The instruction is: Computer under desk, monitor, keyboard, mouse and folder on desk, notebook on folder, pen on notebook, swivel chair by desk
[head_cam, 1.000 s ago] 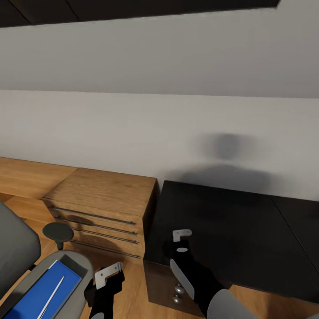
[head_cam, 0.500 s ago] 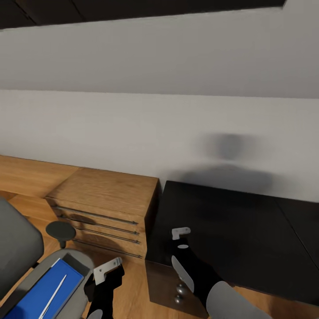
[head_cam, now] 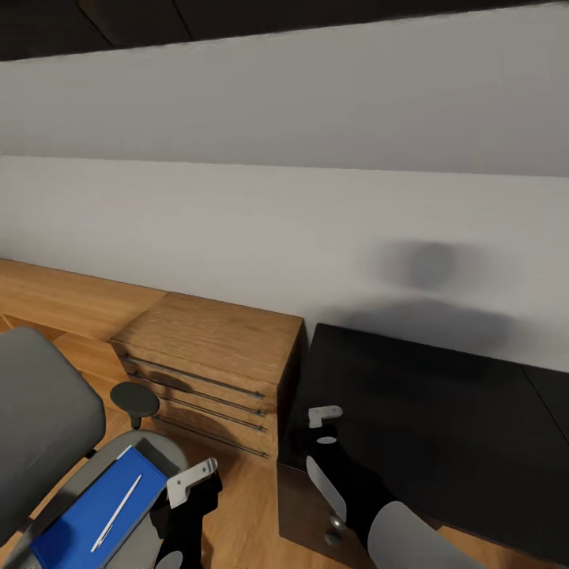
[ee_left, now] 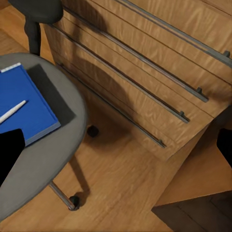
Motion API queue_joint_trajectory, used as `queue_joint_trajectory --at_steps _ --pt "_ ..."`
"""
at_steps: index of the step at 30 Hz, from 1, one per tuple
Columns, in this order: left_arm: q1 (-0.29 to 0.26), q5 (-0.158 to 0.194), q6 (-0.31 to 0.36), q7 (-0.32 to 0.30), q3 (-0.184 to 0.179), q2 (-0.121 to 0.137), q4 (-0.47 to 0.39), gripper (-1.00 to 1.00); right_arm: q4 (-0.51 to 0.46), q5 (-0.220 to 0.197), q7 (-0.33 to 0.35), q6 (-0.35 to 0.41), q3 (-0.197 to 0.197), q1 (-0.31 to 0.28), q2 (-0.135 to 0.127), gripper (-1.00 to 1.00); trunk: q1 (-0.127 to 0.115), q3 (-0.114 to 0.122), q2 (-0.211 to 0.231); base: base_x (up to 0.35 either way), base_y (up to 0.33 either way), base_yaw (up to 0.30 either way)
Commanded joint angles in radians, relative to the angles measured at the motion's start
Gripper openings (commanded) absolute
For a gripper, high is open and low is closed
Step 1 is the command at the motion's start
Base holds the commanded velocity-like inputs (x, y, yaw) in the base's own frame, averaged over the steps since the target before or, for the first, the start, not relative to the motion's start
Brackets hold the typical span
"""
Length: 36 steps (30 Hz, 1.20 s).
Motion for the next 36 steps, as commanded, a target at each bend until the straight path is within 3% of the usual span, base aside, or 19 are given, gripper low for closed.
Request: queue_joint_trajectory --at_steps 1,23,27,28,36 --pt "0.000 0.003 0.006 0.005 -0.001 0.000 -0.002 1.00 -0.001 -0.008 -0.029 0.002 0.005 -0.001 0.000 -1.00 0.004 -0.004 -0.008 0.000 0.000 0.001" --pt "0.000 0.003 0.006 0.005 -0.001 -0.001 -0.001 1.00 0.001 -0.006 -0.081 0.005 0.007 -0.001 0.000 -1.00 0.088 -0.073 -0.162 0.000 0.000 0.000" --pt "0.000 0.003 0.006 0.005 -0.001 -0.001 -0.001 1.00 0.001 -0.005 -0.081 0.005 0.007 -0.001 0.000 -1.00 0.088 -0.073 -0.162 0.000 0.000 0.000" --pt "0.000 0.003 0.006 0.005 -0.001 -0.001 0.000 1.00 0.001 -0.004 -0.082 0.004 0.008 -0.001 0.000 1.00 0.088 -0.073 -0.162 0.000 0.000 0.000" --pt "0.000 0.003 0.006 0.003 -0.001 0.000 0.005 1.00 0.000 -0.005 -0.082 0.004 0.009 -0.001 0.000 1.00 0.069 -0.057 -0.127 0.000 0.000 0.000"
